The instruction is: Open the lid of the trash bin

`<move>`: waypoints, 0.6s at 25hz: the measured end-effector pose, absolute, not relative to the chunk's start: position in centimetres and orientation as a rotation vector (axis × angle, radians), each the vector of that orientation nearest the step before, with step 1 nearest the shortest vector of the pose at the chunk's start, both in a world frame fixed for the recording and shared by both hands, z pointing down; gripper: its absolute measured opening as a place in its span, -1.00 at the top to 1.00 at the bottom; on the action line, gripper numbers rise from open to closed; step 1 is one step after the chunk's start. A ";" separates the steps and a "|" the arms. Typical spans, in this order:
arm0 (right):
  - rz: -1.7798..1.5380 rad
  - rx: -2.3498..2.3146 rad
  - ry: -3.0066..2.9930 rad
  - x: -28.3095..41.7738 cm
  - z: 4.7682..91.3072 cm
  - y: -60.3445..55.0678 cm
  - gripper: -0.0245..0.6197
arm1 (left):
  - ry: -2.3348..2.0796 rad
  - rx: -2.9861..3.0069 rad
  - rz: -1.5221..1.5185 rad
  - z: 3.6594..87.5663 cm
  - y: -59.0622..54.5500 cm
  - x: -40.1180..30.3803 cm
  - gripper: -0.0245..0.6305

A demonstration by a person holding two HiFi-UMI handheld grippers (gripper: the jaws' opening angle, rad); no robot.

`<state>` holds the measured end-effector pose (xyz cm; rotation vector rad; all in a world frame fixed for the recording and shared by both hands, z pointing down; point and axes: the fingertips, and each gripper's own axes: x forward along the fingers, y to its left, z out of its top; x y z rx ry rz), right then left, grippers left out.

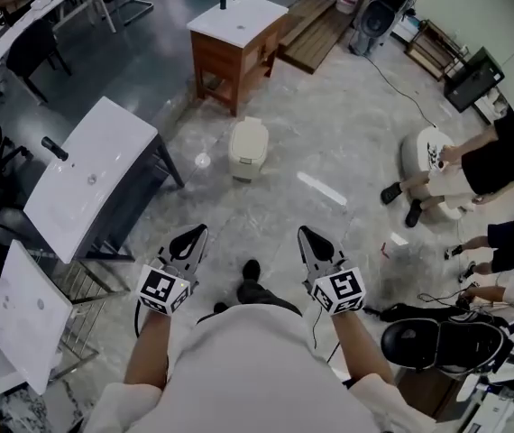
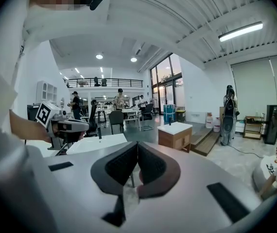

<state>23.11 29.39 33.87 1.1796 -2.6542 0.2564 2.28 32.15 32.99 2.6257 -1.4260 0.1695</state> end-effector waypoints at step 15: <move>0.304 1.085 -2.676 25.2 36.0 17.4 0.84 | -1.483 2.558 0.214 34.4 21.9 4.7 0.87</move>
